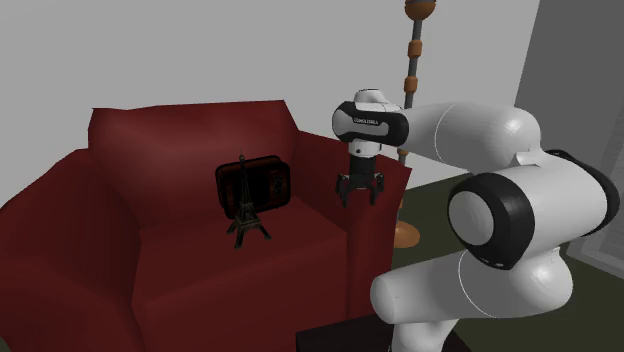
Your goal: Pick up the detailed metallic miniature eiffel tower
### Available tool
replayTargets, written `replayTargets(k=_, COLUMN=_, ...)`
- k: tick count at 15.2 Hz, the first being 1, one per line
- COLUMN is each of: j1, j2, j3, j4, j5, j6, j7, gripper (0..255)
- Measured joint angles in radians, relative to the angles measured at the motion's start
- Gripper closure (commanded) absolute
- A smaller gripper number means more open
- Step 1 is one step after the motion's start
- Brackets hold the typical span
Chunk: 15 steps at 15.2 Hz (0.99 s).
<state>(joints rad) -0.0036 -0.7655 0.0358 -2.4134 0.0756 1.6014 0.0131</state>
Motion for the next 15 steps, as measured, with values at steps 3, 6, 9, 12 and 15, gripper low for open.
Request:
replayTargets(k=3, j1=0.0, j2=0.019, j3=0.021, j4=0.02, j5=0.037, j6=-0.028, j7=0.059, gripper=0)
replayTargets(k=6, j1=-0.001, j2=0.051, j3=0.069, j4=0.043, j5=0.126, j6=-0.073, j7=0.199, gripper=0)
replayTargets(k=9, j1=-0.004, j2=0.096, j3=0.113, j4=0.072, j5=0.225, j6=-0.106, j7=0.35, gripper=0)
replayTargets(k=12, j1=-0.01, j2=0.168, j3=0.151, j4=0.128, j5=0.323, j6=-0.125, j7=0.498, gripper=0)
replayTargets(k=15, j1=-0.014, j2=0.242, j3=0.19, j4=0.176, j5=0.422, j6=-0.12, j7=0.646, gripper=0)
